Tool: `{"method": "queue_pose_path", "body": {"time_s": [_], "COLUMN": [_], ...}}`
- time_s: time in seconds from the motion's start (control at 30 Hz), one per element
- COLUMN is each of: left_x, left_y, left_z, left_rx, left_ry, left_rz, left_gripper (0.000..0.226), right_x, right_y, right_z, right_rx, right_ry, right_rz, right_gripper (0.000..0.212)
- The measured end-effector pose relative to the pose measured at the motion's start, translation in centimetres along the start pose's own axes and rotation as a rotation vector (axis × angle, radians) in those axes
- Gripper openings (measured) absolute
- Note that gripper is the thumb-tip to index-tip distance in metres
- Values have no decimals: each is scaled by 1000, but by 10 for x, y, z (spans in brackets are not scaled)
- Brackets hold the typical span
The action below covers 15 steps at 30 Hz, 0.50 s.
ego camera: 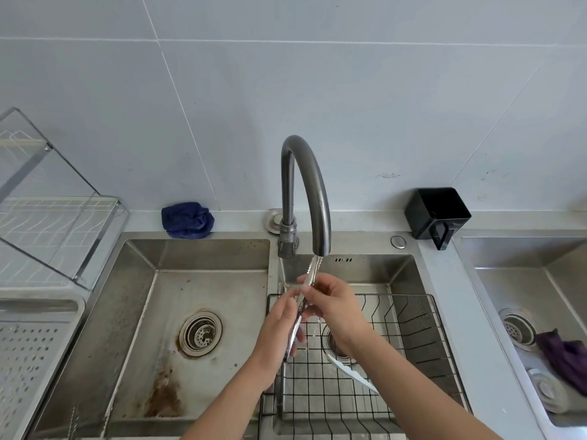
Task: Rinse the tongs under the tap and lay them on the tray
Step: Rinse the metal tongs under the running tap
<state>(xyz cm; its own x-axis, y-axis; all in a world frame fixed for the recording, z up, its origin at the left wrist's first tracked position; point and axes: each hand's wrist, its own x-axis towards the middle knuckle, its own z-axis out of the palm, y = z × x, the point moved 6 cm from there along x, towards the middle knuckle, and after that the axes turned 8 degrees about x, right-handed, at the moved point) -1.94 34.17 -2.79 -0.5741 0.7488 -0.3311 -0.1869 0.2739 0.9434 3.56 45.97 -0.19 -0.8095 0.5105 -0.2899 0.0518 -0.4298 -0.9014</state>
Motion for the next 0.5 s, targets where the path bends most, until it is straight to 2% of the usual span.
{"method": "queue_pose_path", "body": {"time_s": [0.1, 0.13, 0.17, 0.23, 0.27, 0.33, 0.4, 0.5], "left_x": [-5, -5, -5, -4, -5, -5, -4, -6], "left_y": [-2, -3, -4, -7, -8, -11, -13, -14], "left_z": [1, -1, -4, -8, -9, -8, -5, -4], "left_rx": [5, -21, -37, -33, -28, -36, -20, 90], "left_ry": [-17, -4, 9, 20, 23, 28, 39, 60], "left_rz": [-1, -11, -24, -63, -86, -112, -120, -112], "left_gripper": [82, 79, 71, 45, 33, 19, 15, 7], "right_x": [-8, -8, -5, 1, 6, 17, 28, 37], "right_y": [13, 13, 11, 4, 2, 0, -1, -1], "right_z": [13, 9, 0, -27, -37, -41, -35, -28], "right_rx": [-130, -198, -244, -242, -225, -236, -278, -362], "right_ry": [-187, -161, -63, 225, 313, 316, 257, 296], "right_rz": [82, 71, 42, -4, -2, 29, 41, 9], "right_gripper": [13, 13, 13, 10, 10, 19, 24, 27]}}
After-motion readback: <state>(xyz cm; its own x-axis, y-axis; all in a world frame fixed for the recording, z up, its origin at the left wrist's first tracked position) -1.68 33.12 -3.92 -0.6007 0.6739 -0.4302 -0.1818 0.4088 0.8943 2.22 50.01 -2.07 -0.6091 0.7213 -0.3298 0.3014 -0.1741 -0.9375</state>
